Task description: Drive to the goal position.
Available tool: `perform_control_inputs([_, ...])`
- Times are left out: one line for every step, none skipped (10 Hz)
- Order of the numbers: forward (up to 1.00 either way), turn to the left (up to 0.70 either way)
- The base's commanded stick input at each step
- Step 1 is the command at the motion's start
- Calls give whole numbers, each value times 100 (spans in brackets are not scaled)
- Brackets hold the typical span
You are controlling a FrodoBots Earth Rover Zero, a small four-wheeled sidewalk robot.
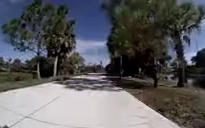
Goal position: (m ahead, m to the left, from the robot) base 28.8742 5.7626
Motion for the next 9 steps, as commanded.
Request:
perform_control_inputs([85, 0])
perform_control_inputs([85, 0])
perform_control_inputs([85, 0])
perform_control_inputs([85, 0])
perform_control_inputs([85, 0])
perform_control_inputs([85, 0])
perform_control_inputs([85, 0])
perform_control_inputs([85, 0])
perform_control_inputs([85, 0])
